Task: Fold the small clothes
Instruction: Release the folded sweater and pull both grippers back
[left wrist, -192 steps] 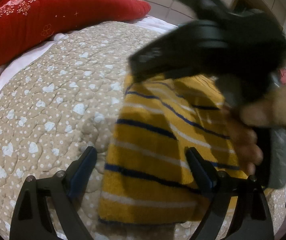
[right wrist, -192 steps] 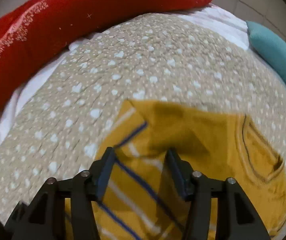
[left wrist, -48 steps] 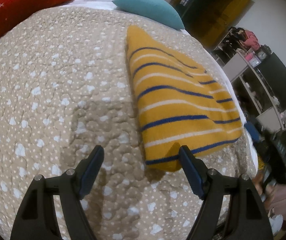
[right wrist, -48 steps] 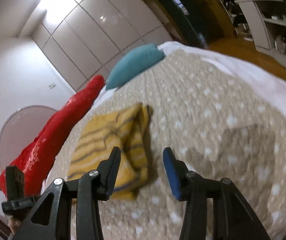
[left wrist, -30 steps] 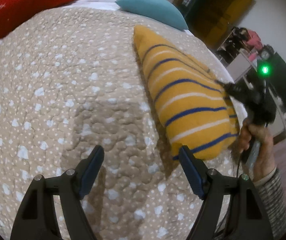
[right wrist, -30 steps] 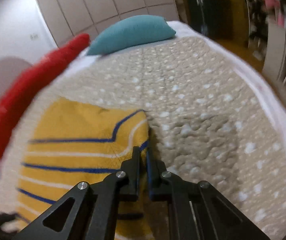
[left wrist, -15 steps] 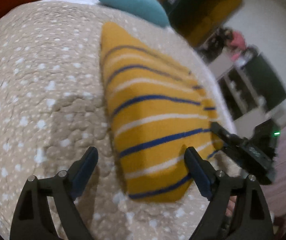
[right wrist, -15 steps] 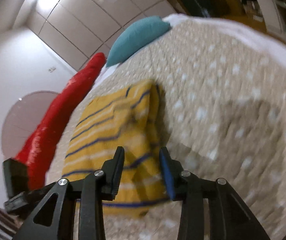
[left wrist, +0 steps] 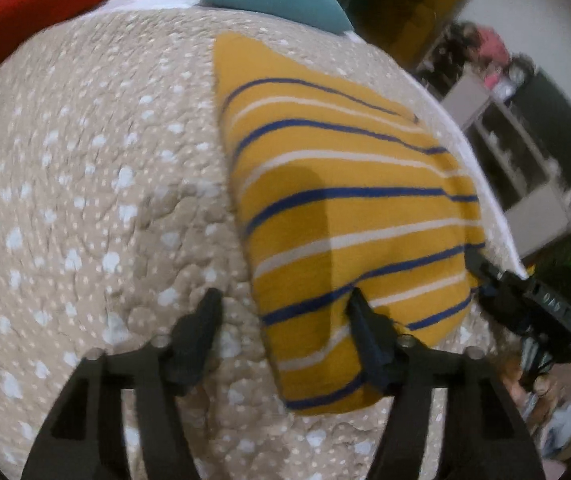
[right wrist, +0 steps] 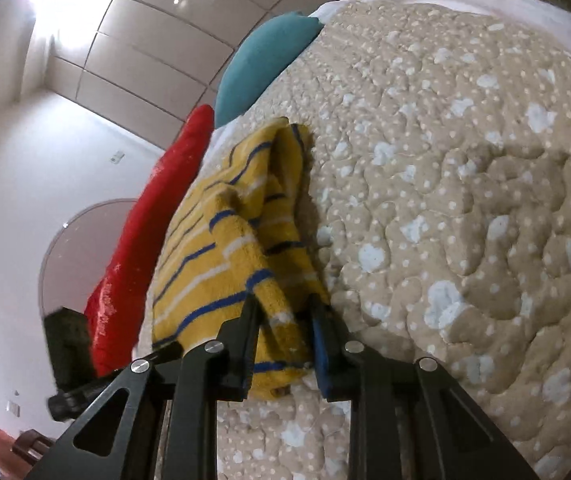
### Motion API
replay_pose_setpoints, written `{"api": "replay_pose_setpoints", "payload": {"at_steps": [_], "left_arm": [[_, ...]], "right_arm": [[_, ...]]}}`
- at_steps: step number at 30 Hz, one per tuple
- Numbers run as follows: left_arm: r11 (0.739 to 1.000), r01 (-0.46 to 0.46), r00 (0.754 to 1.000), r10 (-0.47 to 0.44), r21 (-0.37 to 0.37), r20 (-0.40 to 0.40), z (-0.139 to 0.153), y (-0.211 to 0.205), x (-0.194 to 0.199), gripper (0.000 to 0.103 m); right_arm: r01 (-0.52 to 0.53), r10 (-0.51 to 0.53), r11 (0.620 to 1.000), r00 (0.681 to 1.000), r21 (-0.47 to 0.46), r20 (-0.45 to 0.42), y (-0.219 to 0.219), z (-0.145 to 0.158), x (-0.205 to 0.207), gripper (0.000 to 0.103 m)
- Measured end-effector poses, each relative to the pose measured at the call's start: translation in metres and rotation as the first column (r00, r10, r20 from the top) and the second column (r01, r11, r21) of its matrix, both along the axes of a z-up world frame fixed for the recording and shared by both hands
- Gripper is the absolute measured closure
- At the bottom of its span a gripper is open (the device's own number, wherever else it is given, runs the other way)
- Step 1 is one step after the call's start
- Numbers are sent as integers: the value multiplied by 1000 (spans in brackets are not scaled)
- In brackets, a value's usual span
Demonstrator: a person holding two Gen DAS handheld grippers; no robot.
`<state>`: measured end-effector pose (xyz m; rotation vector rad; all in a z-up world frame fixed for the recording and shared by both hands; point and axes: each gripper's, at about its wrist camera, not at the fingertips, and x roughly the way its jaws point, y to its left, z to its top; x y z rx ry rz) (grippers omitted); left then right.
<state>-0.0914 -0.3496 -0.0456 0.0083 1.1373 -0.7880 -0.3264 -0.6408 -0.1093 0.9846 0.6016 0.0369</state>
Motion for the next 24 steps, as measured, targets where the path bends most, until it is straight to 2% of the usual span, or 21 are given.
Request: {"api": "replay_pose_setpoints", "payload": {"at_steps": [2, 4, 7, 10, 13, 15, 19, 21, 24], "left_arm": [[998, -27, 999, 26, -58, -19, -2, 10, -5, 36], [996, -48, 999, 47, -78, -5, 0, 21, -17, 35], [995, -77, 995, 81, -68, 60, 14, 33, -43, 35], [993, -102, 984, 110, -59, 143, 28, 46, -72, 28], [991, -133, 969, 134, -22, 207, 32, 60, -93, 26], [991, -132, 968, 125, 14, 219, 26, 65, -102, 25], [985, -141, 969, 116, 100, 219, 6, 73, -121, 24], [982, -149, 970, 122, 115, 210, -5, 79, -123, 25], [980, -140, 964, 102, 141, 247, -9, 79, -133, 21]], "right_arm": [[-1, 1, 1000, 1000, -19, 6, 0, -2, -4, 77], [5, -4, 999, 1000, -35, 9, 3, -3, -5, 77], [23, -23, 996, 1000, -83, 2, 15, 6, -3, 77], [45, -51, 978, 998, -202, -27, 33, 18, -3, 74], [70, -86, 957, 995, -282, -45, 48, 22, -13, 73], [107, -131, 944, 990, -313, -55, 55, 21, -24, 68], [126, -169, 912, 982, -390, -79, 72, 22, -44, 67], [114, -175, 883, 980, -456, -94, 86, 23, -48, 61], [102, -180, 840, 979, -533, -95, 104, 22, -52, 48]]}}
